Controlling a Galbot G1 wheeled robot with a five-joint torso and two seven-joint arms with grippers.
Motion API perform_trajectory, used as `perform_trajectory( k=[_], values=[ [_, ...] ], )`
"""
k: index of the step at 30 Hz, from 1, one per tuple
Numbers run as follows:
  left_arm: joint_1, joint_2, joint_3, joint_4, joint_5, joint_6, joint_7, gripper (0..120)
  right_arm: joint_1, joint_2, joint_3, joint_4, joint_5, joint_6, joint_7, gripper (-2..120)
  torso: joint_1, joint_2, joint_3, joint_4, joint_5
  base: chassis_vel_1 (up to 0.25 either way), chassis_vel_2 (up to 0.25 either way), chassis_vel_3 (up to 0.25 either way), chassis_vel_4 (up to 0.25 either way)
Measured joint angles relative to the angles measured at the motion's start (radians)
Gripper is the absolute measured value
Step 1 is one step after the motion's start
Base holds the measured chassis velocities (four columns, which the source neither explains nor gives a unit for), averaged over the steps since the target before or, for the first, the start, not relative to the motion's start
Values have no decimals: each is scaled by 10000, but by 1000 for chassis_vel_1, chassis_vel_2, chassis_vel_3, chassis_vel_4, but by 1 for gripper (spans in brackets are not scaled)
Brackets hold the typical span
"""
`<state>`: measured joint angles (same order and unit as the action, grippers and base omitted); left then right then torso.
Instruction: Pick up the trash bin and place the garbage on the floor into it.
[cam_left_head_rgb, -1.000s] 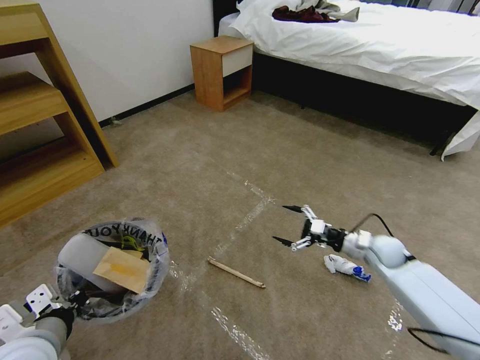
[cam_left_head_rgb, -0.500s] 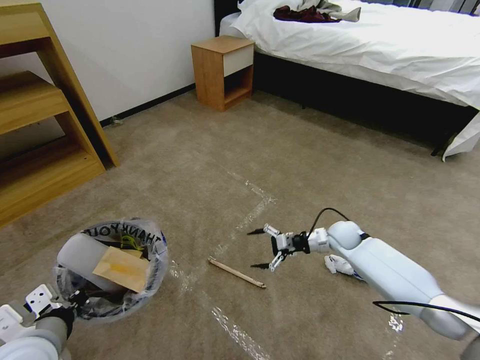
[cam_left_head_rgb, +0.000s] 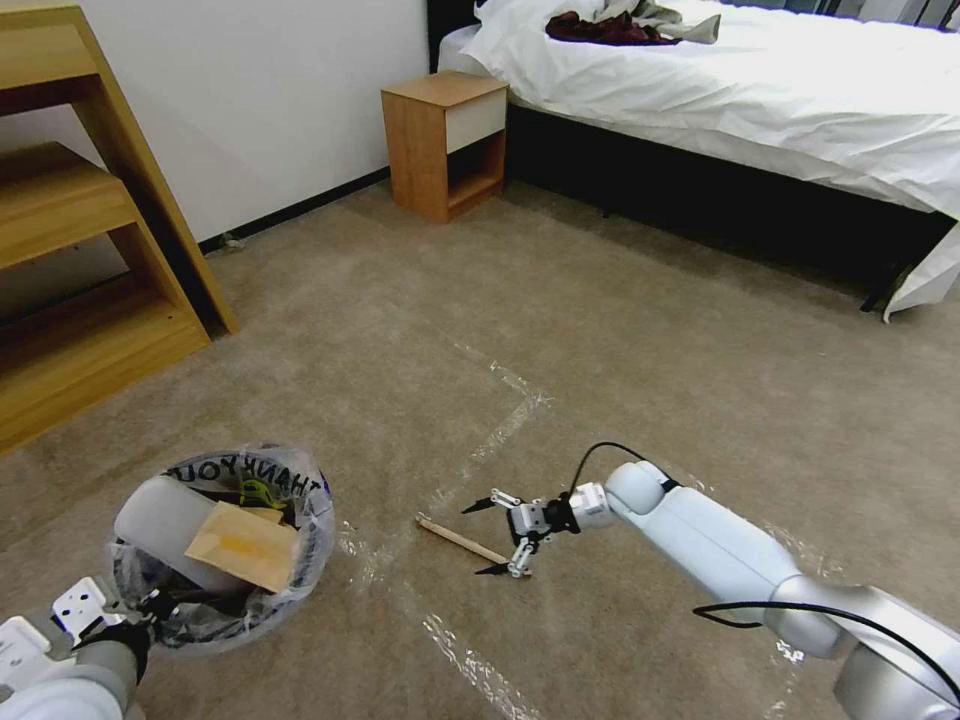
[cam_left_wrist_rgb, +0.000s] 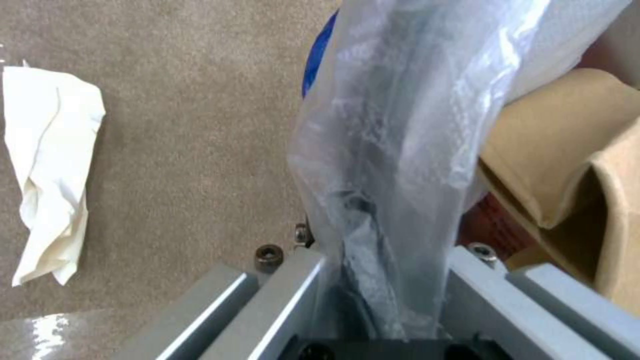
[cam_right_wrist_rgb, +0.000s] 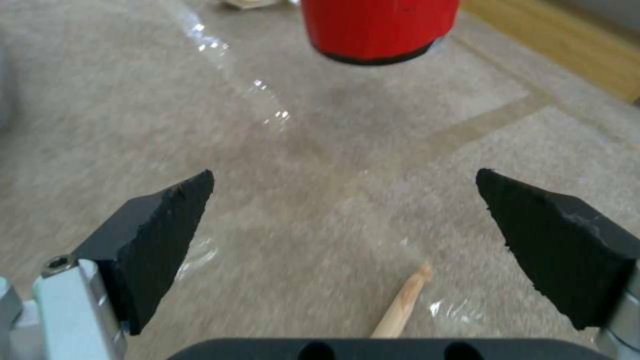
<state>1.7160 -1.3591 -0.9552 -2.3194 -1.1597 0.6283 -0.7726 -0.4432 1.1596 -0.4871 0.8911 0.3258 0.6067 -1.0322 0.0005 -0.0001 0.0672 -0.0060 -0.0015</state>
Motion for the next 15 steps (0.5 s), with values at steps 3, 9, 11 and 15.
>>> perform_trajectory(
  k=[3, 9, 11, 15],
  values=[
    [-2, -11, 11, 3, 19, 0, 4, 0, -152, 162, 27, -31, 13, -20, 491, 100, 0, 0, 0, -4, -1, 0, 0, 0, 0],
    [33, -12, 14, -1, 24, -3, 8, 0, -275, 524, 230, -232, -37, -10, 814, 100, 0, 0, 0, -2, 0, 0, 0, 0, 0],
    [70, -28, 32, -31, 42, -4, 11, 0, -284, 663, 325, -349, -118, 7, 881, 100, 0, 0, 0, -2, 0, 0, 0, 0, 0],
    [116, -36, 44, -75, 61, -9, 17, 0, -285, 805, 445, -522, -335, 71, 976, 100, 0, 0, 0, -2, 0, 0, 0, 0, 0]
  ],
)
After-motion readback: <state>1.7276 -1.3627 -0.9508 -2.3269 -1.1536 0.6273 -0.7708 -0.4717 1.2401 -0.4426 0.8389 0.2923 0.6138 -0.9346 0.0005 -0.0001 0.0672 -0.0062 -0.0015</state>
